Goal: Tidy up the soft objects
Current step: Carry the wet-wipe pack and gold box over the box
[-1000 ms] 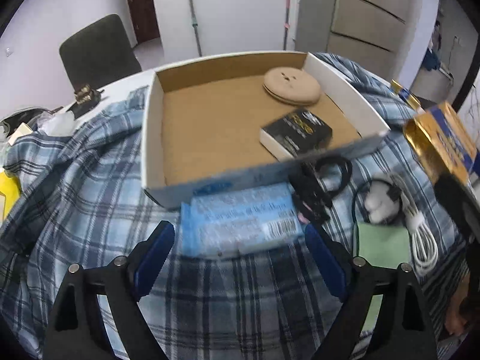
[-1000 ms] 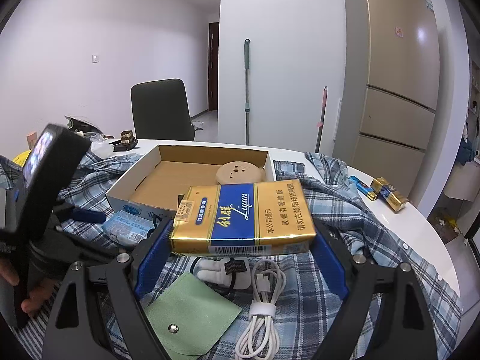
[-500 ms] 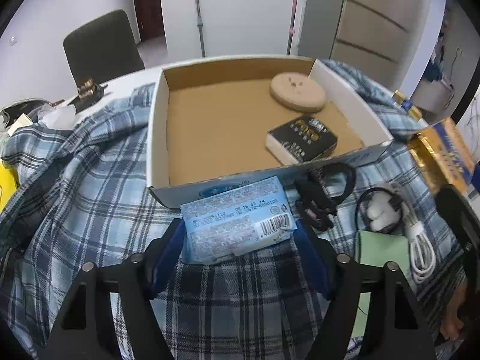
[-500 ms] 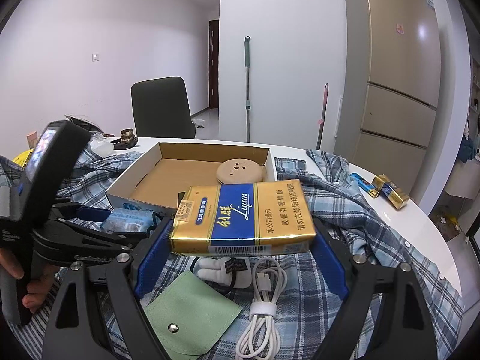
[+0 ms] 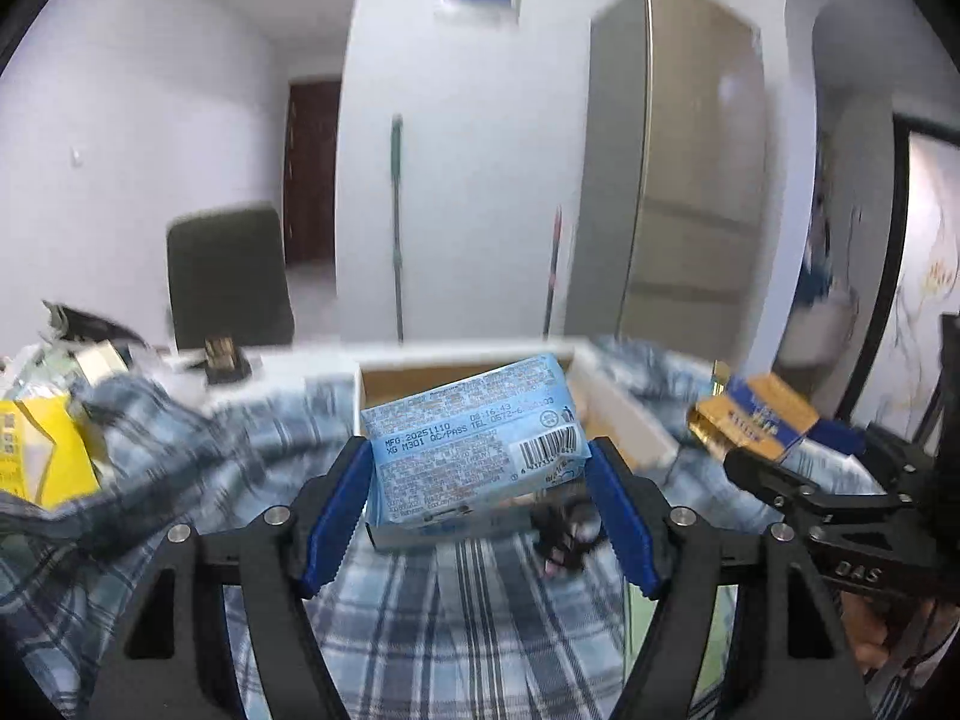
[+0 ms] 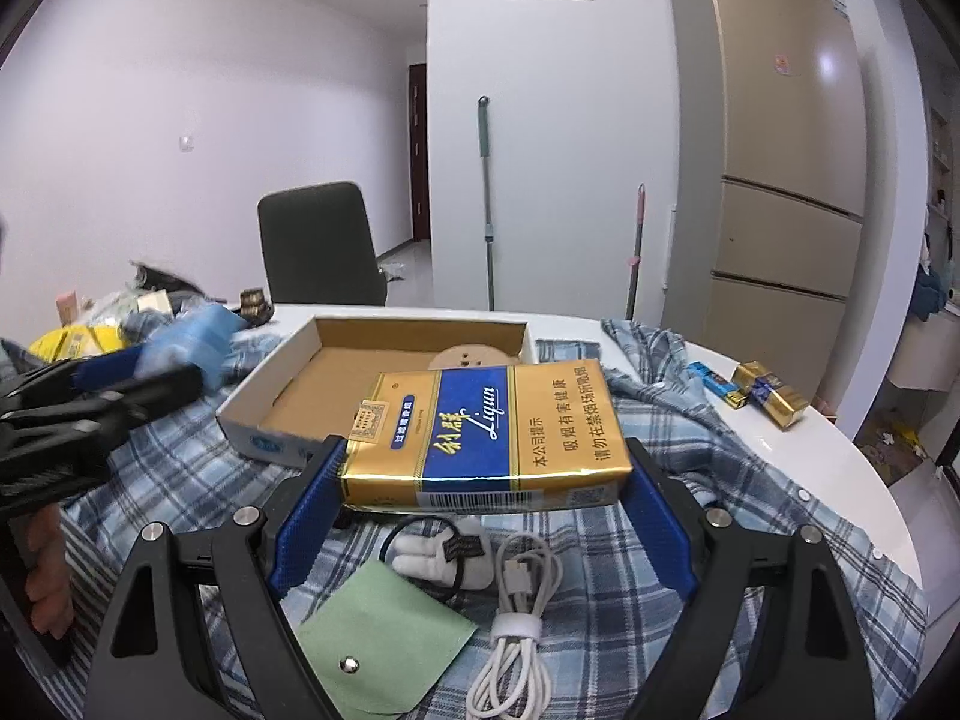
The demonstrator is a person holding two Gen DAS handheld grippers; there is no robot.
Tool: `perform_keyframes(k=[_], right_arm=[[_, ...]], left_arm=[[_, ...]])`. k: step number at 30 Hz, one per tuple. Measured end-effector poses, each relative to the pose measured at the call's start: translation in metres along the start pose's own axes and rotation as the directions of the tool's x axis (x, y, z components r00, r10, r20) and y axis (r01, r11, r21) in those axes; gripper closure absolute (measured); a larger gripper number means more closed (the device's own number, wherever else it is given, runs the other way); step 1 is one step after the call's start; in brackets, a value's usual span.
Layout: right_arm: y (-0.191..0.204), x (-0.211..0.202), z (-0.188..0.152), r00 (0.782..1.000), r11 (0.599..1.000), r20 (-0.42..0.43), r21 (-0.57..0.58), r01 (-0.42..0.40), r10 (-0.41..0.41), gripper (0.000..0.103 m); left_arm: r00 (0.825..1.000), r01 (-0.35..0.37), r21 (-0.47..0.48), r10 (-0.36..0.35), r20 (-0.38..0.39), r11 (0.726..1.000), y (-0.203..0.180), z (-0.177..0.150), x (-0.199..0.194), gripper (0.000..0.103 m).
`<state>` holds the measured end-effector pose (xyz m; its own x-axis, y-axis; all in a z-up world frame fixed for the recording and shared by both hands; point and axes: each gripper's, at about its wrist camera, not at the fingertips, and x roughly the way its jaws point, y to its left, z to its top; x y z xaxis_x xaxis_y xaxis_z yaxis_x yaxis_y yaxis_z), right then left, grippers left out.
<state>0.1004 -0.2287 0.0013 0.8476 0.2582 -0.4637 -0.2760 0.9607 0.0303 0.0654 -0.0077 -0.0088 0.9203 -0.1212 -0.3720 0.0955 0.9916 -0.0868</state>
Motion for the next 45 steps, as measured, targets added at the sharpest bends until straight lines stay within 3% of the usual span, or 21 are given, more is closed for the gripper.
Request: perform_keyframes(k=[4, 6, 9, 12, 15, 18, 20, 23, 30, 45], right_arm=[[-0.004, -0.007, 0.017, 0.998, 1.0, 0.054, 0.014, 0.013, -0.014, 0.016], [-0.005, -0.01, 0.029, 0.995, 1.0, 0.094, 0.019, 0.012, -0.014, 0.016], [-0.007, -0.007, 0.048, 0.99, 0.999, 0.14, 0.049, -0.019, 0.012, 0.016], [-0.005, -0.001, 0.064, 0.982, 0.996, 0.185, 0.077, -0.048, 0.033, 0.016], [0.003, 0.005, 0.072, 0.952, 0.998, 0.305, 0.061, -0.027, 0.008, 0.016], [0.008, 0.016, 0.074, 0.906, 0.998, 0.422, 0.064, -0.01, -0.018, 0.016], [0.009, 0.029, 0.073, 0.894, 0.997, 0.447, 0.073, -0.004, -0.029, 0.016], [0.006, 0.051, 0.07, 0.908, 0.996, 0.416, 0.093, -0.002, -0.038, 0.016], [0.005, 0.081, 0.051, 0.935, 0.996, 0.35, 0.077, 0.04, -0.064, 0.016], [0.006, 0.09, 0.044, 0.951, 0.998, 0.303, 0.05, 0.039, -0.053, 0.016]], left_arm=[[0.992, -0.001, -0.001, 0.002, 0.128, 1.0, 0.007, 0.014, -0.016, 0.029], [0.983, 0.043, -0.004, -0.041, 0.18, 0.999, 0.012, 0.022, -0.017, 0.029], [0.965, 0.076, -0.069, -0.056, 0.257, 0.995, 0.026, 0.038, -0.014, 0.029], [0.935, 0.034, -0.061, -0.01, 0.355, 0.998, 0.031, 0.049, -0.01, 0.029], [0.914, 0.009, -0.038, 0.007, 0.406, 0.999, 0.033, 0.054, 0.0, 0.029], [0.9, -0.002, -0.078, 0.036, 0.434, 0.997, 0.04, 0.053, 0.012, 0.029], [0.905, -0.006, -0.077, 0.038, 0.424, 0.997, 0.043, 0.052, 0.021, 0.029], [0.9, -0.039, -0.052, 0.057, 0.433, 0.998, 0.04, 0.044, 0.028, 0.029], [0.936, -0.058, -0.056, 0.074, 0.344, 0.997, 0.048, 0.034, 0.06, 0.029], [0.956, -0.094, 0.02, 0.084, 0.28, 0.995, 0.037, 0.019, 0.081, 0.029]])
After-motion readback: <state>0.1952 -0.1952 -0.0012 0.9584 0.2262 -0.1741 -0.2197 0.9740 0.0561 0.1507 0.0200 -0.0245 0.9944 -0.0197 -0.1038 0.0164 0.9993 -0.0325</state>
